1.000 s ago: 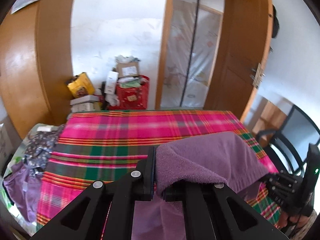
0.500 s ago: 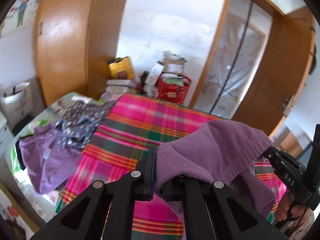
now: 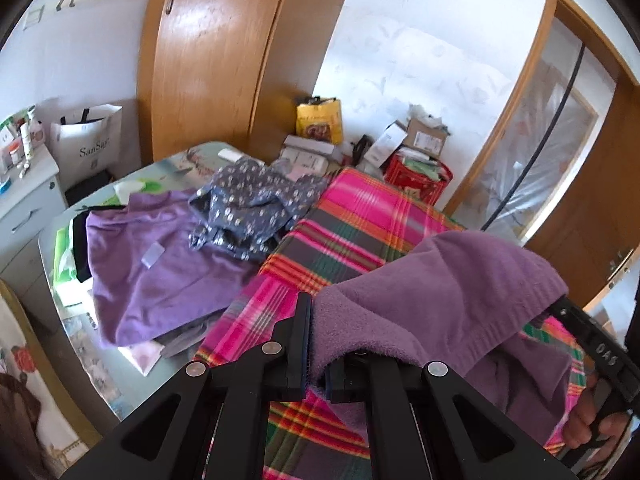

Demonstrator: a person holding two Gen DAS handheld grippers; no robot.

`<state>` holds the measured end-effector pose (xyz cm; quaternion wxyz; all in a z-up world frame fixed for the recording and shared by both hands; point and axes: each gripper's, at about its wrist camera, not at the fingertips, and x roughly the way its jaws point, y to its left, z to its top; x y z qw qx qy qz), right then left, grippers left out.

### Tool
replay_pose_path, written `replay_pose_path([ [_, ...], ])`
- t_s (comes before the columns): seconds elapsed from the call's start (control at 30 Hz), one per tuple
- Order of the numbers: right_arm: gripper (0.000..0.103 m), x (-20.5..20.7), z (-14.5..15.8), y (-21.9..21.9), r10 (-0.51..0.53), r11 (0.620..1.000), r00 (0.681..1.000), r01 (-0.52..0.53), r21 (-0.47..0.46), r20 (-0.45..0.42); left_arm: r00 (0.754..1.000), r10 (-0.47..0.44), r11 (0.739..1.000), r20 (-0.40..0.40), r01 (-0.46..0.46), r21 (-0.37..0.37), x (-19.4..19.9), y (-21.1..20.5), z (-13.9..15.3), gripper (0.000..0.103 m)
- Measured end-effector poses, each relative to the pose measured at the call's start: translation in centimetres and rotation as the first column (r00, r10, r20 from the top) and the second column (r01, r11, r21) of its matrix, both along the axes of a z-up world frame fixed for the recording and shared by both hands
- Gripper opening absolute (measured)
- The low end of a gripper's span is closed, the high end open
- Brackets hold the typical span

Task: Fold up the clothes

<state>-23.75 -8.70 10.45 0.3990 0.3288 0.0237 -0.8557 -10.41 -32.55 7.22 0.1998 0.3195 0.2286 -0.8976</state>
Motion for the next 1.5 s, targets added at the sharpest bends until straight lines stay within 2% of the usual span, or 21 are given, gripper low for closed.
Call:
replay_pose_path([
  [0.13, 0.034, 0.6, 0.3, 1.7, -0.012, 1.0, 1.0, 0.013, 0.021, -0.014, 0.999, 0.036, 0.999, 0.02, -0.036, 0.019, 0.2, -1.1, -1.4, 0.005],
  [0.17, 0.035, 0.7, 0.5, 2.3, -0.017, 1.0, 1.0, 0.018, 0.018, -0.016, 0.999, 0.048, 0.998, 0.025, -0.049, 0.031, 0.2, -1.5, -1.7, 0.005],
  [0.27, 0.036, 1.3, 1.1, 4.9, -0.039, 0.999, 0.999, 0.039, 0.006, -0.008, 0.996, 0.082, 0.996, 0.035, -0.083, 0.037, 0.8, -2.1, -2.4, 0.005],
  [0.4, 0.036, 2.5, 0.5, 8.6, -0.06, 0.997, 0.998, 0.061, 0.046, -0.012, 0.994, 0.09, 0.994, 0.065, -0.093, 0.049, 1.2, -2.5, -3.6, 0.005],
  [0.57, 0.036, 4.0, -1.8, 12.9, -0.103, 0.99, 0.994, 0.099, 0.1, 0.032, 0.994, 0.09, 0.994, 0.067, -0.094, 0.056, 2.0, -2.0, -4.1, 0.005],
  [0.7, 0.041, 5.5, -4.1, 16.6, -0.147, 0.98, 0.987, 0.136, 0.146, 0.069, 0.994, 0.087, 0.994, 0.072, -0.091, 0.065, 2.7, -1.9, -4.2, 0.005],
  [0.8, 0.042, 6.1, -5.4, 19.9, -0.244, 0.958, 0.968, 0.23, 0.173, 0.063, 0.994, 0.079, 0.994, 0.08, -0.085, 0.071, 3.2, -1.3, -4.4, 0.005],
  [0.97, 0.045, 5.5, -7.7, 24.3, -0.407, 0.905, 0.905, 0.382, 0.185, 0.124, 0.994, 0.05, 0.995, 0.1, -0.059, 0.085, 3.7, 0.1, -5.1, 0.005],
  [1.27, 0.051, 4.3, -9.9, 23.9, -0.419, 0.906, 0.886, 0.391, 0.164, 0.201, 0.992, 0.023, 0.995, 0.126, -0.035, 0.091, 3.6, 0.9, -5.4, 0.006],
  [1.3, 0.051, 4.4, -9.9, 24.0, -0.419, 0.906, 0.884, 0.393, 0.157, 0.207, 0.991, 0.022, 0.996, 0.135, -0.034, 0.088, 3.4, 1.0, -5.5, 0.006],
  [1.37, 0.044, 4.5, -9.9, 24.0, -0.417, 0.908, 0.882, 0.395, 0.139, 0.219, 0.989, 0.021, 0.995, 0.148, -0.035, 0.091, 2.9, 1.0, -5.7, 0.006],
  [1.4, 0.029, 4.6, -9.9, 23.9, -0.413, 0.91, 0.882, 0.392, 0.134, 0.229, 0.988, 0.018, 0.995, 0.15, -0.032, 0.092, 2.8, 1.1, -5.7, 0.006],
  [1.43, 0.02, 4.6, -9.9, 23.8, -0.409, 0.912, 0.881, 0.389, 0.128, 0.238, 0.988, 0.015, 0.995, 0.151, -0.029, 0.093, 2.7, 1.2, -5.8, 0.006],
  [1.5, 0.016, 4.8, -9.8, 23.6, -0.403, 0.915, 0.881, 0.385, 0.119, 0.246, 0.988, 0.008, 0.995, 0.153, -0.022, 0.095, 2.4, 1.5, -5.9, 0.006],
])
